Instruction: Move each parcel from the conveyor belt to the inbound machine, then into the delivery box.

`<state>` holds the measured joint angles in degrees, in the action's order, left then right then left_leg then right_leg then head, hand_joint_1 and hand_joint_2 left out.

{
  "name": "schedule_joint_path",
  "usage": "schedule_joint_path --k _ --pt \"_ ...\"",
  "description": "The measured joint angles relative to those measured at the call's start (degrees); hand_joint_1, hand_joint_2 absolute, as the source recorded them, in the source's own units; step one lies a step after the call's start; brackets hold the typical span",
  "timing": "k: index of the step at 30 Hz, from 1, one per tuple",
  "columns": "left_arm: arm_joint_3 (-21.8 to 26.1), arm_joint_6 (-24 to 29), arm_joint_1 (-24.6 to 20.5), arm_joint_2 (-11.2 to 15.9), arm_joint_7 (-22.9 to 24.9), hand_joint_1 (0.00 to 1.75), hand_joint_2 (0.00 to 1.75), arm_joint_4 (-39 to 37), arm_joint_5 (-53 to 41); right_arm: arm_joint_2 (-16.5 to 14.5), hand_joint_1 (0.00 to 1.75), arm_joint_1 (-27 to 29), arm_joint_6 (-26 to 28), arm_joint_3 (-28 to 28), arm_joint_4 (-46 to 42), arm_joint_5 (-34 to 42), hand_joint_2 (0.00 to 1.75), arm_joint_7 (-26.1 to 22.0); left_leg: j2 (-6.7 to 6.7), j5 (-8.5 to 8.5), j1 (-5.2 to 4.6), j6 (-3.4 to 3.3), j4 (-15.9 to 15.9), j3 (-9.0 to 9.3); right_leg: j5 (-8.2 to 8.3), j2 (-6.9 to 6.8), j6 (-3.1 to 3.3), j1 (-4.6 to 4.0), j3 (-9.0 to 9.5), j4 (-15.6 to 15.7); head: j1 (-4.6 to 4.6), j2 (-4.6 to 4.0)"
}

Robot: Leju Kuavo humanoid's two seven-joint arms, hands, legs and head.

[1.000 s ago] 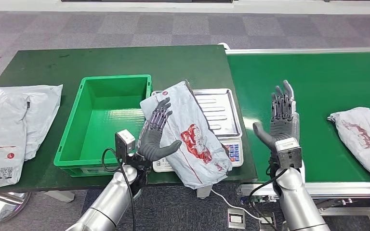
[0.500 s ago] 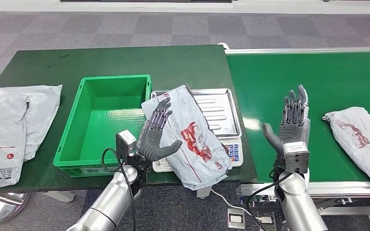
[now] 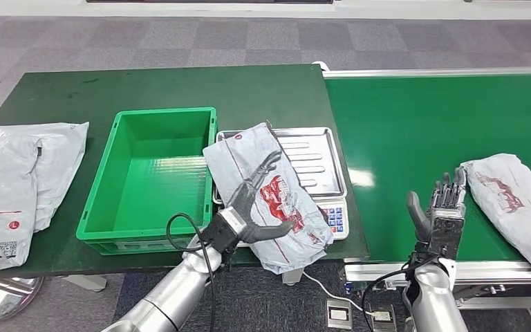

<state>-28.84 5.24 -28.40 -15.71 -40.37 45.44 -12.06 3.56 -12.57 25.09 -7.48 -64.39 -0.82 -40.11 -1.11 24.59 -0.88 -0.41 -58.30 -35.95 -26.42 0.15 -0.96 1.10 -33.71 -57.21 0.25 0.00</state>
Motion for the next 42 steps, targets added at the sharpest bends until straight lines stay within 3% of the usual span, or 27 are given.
schedule_joint_path --k 8,12,19,23,28,32,33,36,37,42 --pt "-2.08 0.45 -0.73 -0.59 -0.01 0.00 1.75 -1.68 -0.71 -0.51 0.00 0.28 -0.11 -0.93 1.47 0.12 1.75 0.06 0.03 0.01 0.00 0.00 0.00 0.01 0.00 0.04 0.00 0.00 -0.02 0.00 0.00 0.00" --pt "-4.08 3.96 -3.60 -2.53 2.10 0.00 1.75 -7.01 -7.23 -1.32 0.00 0.70 -0.85 -1.09 2.75 -0.88 1.75 0.11 -0.02 0.01 0.00 -0.01 0.00 0.01 0.00 -0.03 0.00 0.00 0.01 0.01 -0.01 0.00" --pt "-12.35 5.81 -8.72 -4.67 27.01 0.00 1.75 -16.56 -16.66 -3.77 0.00 2.94 -2.04 -1.16 3.11 -3.21 1.75 -0.08 0.02 0.01 -0.01 -0.01 0.00 0.02 0.00 0.03 0.00 0.00 0.01 0.00 0.00 0.00" --pt "-14.83 5.48 -10.37 -5.02 29.83 0.00 1.75 -19.42 -17.48 -4.43 0.00 3.54 -2.36 -1.16 3.09 -3.34 1.75 -0.07 0.02 0.01 0.00 0.00 0.00 0.03 0.00 0.01 0.00 -0.01 0.03 -0.01 0.01 0.00" --pt "-17.06 0.61 -13.42 -5.28 41.28 0.00 1.75 -22.79 -19.11 -5.17 0.00 3.67 -4.79 -1.16 2.48 -4.08 1.75 -0.07 0.03 0.10 0.01 0.01 0.03 0.34 -0.07 0.02 0.02 -0.02 0.38 0.00 0.02 0.00" --pt "-17.30 -0.84 -14.68 -5.29 42.99 0.00 1.75 -24.44 -19.53 -5.84 0.00 3.59 -5.51 -1.16 1.89 -4.30 1.75 0.05 0.10 0.24 0.01 0.00 0.04 0.73 -0.13 0.04 0.03 -0.03 0.73 0.02 0.02 0.00" --pt "-17.30 -0.98 -14.83 -5.28 43.20 0.09 1.75 -24.67 -19.59 -5.92 0.00 3.57 -5.67 -1.16 1.86 -4.31 1.75 0.08 0.11 0.25 0.01 0.00 0.05 0.79 -0.14 0.04 0.04 -0.03 0.79 0.02 0.01 0.00" --pt "-17.29 -0.93 -15.01 -5.26 43.58 1.40 1.75 -25.09 -19.79 -6.11 0.00 3.52 -6.14 -1.14 1.82 -4.32 1.75 0.10 0.13 0.26 0.02 0.00 0.06 0.95 -0.16 0.04 0.06 -0.05 0.94 0.02 0.01 0.00" --pt "-17.27 -0.70 -15.01 -5.25 43.52 1.75 1.75 -25.14 -20.03 -6.15 0.00 3.50 -6.25 -1.14 1.82 -4.33 1.75 0.12 0.13 0.26 0.02 0.00 0.06 1.00 -0.16 0.04 0.07 -0.05 0.98 0.02 0.02 0.00" --pt "-16.48 2.74 -14.83 -5.24 41.33 1.75 1.75 -25.47 -22.21 -6.33 0.00 3.39 -6.28 -1.11 1.82 -4.33 1.75 0.19 0.13 0.24 0.04 0.02 0.06 1.06 -0.16 0.04 0.08 -0.07 1.05 0.01 0.02 0.00"
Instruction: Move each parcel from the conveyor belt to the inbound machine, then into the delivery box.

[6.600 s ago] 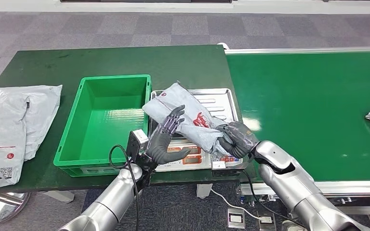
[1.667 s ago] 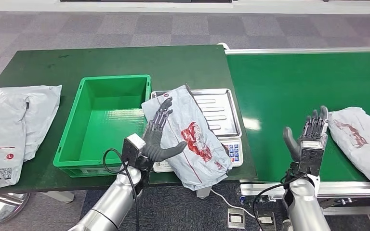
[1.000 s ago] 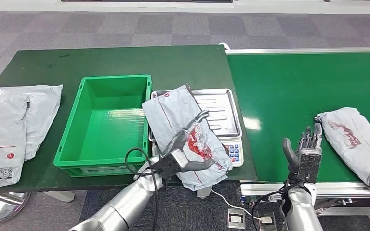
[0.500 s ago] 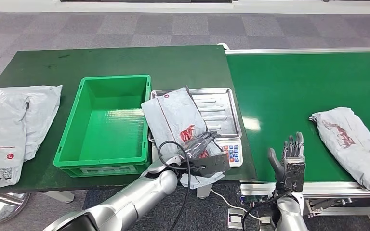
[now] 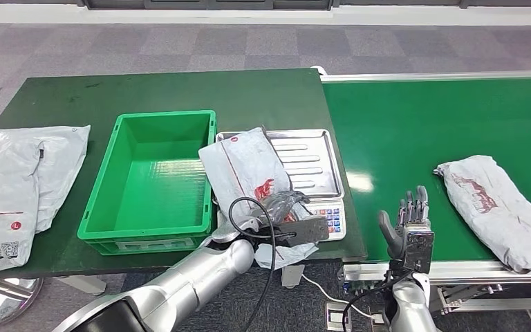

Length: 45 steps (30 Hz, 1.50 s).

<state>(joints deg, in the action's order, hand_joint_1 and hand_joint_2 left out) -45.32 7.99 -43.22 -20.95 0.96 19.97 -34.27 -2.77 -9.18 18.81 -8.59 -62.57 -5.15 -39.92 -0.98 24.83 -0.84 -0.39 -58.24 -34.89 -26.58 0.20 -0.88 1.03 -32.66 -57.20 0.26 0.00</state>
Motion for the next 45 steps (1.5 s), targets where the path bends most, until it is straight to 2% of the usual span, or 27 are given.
schedule_joint_path --k 18,20,24,26,30,32,36,42,45 --pt "2.45 0.55 -0.14 0.10 -2.01 1.75 1.75 -0.06 -0.71 -0.05 0.00 -1.62 -0.23 0.02 1.43 0.01 1.75 -0.13 -0.04 0.14 0.00 -0.02 0.00 0.03 -0.16 -0.02 -0.03 0.00 0.09 0.00 0.00 0.00" --pt "2.89 0.94 0.00 0.14 -4.53 1.75 1.75 -0.06 -0.45 -0.05 0.00 -2.12 0.00 0.02 2.15 0.09 1.75 -0.18 -0.04 0.14 0.00 -0.02 0.00 0.04 -0.16 -0.02 -0.03 0.00 0.09 0.00 -0.01 0.00" --pt "4.80 5.25 1.23 0.21 -13.45 1.75 1.75 -0.02 1.24 -0.05 0.00 -3.19 0.91 0.21 3.80 0.39 1.75 -0.20 -0.08 0.13 0.00 -0.02 -0.01 0.01 -0.16 -0.06 -0.03 0.01 0.08 -0.01 -0.02 0.00" --pt "6.41 9.32 2.37 0.26 -19.38 1.75 1.75 0.33 2.81 -0.05 0.00 -3.47 2.05 1.13 4.03 0.34 1.75 -0.25 -0.08 0.13 0.00 -0.01 -0.01 -0.03 -0.17 -0.04 -0.03 0.01 0.02 -0.02 -0.02 0.00" --pt "11.05 18.83 4.78 0.35 -34.57 1.75 1.75 3.66 8.02 -0.05 0.00 -3.81 3.90 4.05 3.96 0.80 1.75 -0.28 -0.05 0.14 0.00 -0.01 -0.02 -0.14 -0.17 0.01 -0.03 0.02 -0.12 -0.02 -0.02 0.00" --pt "12.94 21.97 6.32 0.63 -39.26 1.75 1.75 7.97 11.07 -0.05 0.00 -3.80 3.95 5.10 3.71 1.58 1.75 -0.28 -0.06 0.16 -0.01 -0.02 -0.02 -0.15 -0.20 0.00 -0.03 0.02 -0.13 -0.01 -0.02 0.00" --pt "14.17 23.45 8.83 1.33 -41.00 1.75 1.75 15.83 13.45 -0.05 0.00 -3.81 3.81 6.16 3.33 2.39 1.75 -0.28 -0.10 0.18 0.00 -0.01 -0.01 -0.18 -0.25 -0.05 -0.04 0.02 -0.12 -0.01 -0.02 0.00" --pt "15.03 23.66 10.55 1.94 -41.20 1.75 1.75 20.76 13.79 -0.05 0.00 -3.80 3.78 6.95 3.10 2.55 1.75 -0.28 -0.10 0.18 -0.01 -0.01 -0.02 -0.18 -0.24 -0.04 -0.05 0.02 -0.12 -0.01 -0.02 0.00" --pt "15.04 27.53 12.80 2.89 -41.21 1.75 1.75 26.02 13.31 -0.05 0.00 -3.50 4.00 7.03 2.81 2.68 1.75 -0.28 -0.02 0.19 -0.01 0.01 -0.02 -0.18 -0.23 0.03 -0.04 0.02 -0.17 -0.02 -0.02 0.00"
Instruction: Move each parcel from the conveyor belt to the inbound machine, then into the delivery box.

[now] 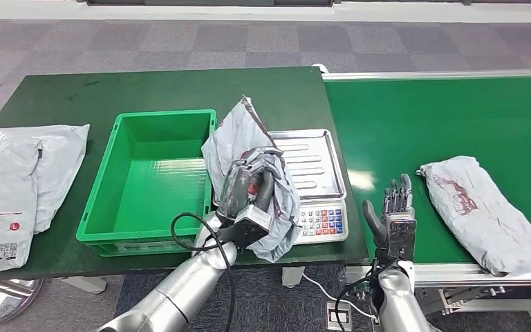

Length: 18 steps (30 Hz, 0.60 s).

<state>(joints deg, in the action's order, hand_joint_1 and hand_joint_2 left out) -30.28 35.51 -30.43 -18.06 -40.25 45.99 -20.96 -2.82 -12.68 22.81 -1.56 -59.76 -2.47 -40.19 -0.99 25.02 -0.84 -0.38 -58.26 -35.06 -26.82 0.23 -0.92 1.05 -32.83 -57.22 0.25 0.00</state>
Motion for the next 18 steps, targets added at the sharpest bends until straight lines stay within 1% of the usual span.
schedule_joint_path --k 2,3,6,8,12,18 --pt "-0.02 3.14 2.49 0.90 -0.08 1.75 1.75 8.47 -3.17 0.06 0.00 0.75 0.66 0.01 -0.56 0.16 1.75 0.00 -0.02 0.01 0.01 0.02 -0.01 -0.04 -0.02 -0.01 0.00 0.00 -0.05 0.00 0.01 0.00" --pt "0.04 3.85 3.44 1.21 -0.12 1.75 1.75 12.93 -5.26 0.11 0.00 1.15 1.14 0.01 -0.87 0.19 1.75 0.00 -0.07 0.02 0.01 0.02 -0.01 -0.07 -0.04 -0.05 0.01 -0.01 -0.05 0.00 0.00 0.00" --pt "0.79 4.22 5.34 1.73 -0.10 1.75 1.75 23.86 -8.76 0.23 0.00 1.81 2.99 0.01 -1.71 -0.11 1.75 0.00 -0.07 0.07 0.01 0.07 0.00 -0.10 -0.09 -0.03 0.02 0.00 -0.06 0.00 -0.01 0.00" --pt "1.85 4.23 6.07 2.09 -0.04 1.75 1.75 29.05 -9.00 0.27 0.00 2.12 4.00 0.02 -2.17 -0.31 1.75 0.00 -0.03 0.10 0.01 0.09 0.00 -0.09 -0.11 0.01 0.02 -0.01 -0.08 0.00 0.01 0.00" --pt "3.26 4.24 6.97 2.71 -0.02 1.75 1.75 35.32 -8.98 0.32 0.00 2.51 4.53 0.06 -2.72 -0.31 1.75 0.00 -0.04 0.09 0.02 0.08 0.00 -0.09 -0.12 -0.02 0.03 -0.01 -0.07 0.00 0.00 0.00" --pt "4.02 4.24 7.65 3.17 -0.03 1.75 1.75 39.31 -9.00 0.33 0.00 2.69 4.57 0.13 -3.14 -0.31 1.75 0.00 -0.04 0.07 0.01 0.07 0.00 -0.08 -0.10 -0.01 0.03 0.00 -0.07 0.00 0.01 0.00"
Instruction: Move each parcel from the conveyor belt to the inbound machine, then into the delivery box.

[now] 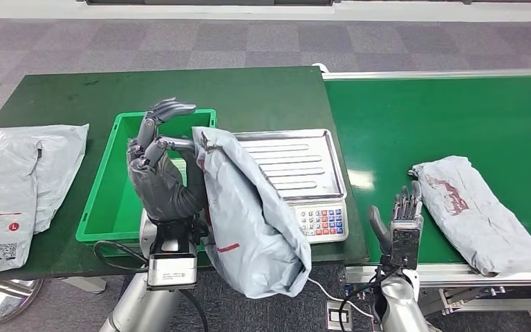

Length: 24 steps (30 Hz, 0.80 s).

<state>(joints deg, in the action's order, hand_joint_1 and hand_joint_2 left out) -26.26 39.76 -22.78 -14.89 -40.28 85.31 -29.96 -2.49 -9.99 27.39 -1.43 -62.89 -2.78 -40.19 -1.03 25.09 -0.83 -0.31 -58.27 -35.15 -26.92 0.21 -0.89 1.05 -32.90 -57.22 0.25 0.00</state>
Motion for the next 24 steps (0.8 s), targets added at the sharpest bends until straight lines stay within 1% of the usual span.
schedule_joint_path --k 10,24 --pt "0.16 0.00 0.36 0.29 0.02 1.75 1.75 1.61 -0.05 0.00 0.00 0.01 0.00 0.45 -0.24 0.00 1.75 0.00 0.00 0.00 0.00 0.00 0.00 0.00 0.00 0.00 0.00 0.00 -0.01 0.00 0.00 0.00" --pt "0.16 0.00 0.48 0.31 0.02 1.75 1.75 1.86 -0.05 0.02 0.00 0.02 0.00 0.89 -0.43 0.00 1.75 0.00 0.00 0.00 0.00 0.00 0.00 0.00 0.00 0.00 0.00 0.00 -0.01 0.00 0.01 0.00"
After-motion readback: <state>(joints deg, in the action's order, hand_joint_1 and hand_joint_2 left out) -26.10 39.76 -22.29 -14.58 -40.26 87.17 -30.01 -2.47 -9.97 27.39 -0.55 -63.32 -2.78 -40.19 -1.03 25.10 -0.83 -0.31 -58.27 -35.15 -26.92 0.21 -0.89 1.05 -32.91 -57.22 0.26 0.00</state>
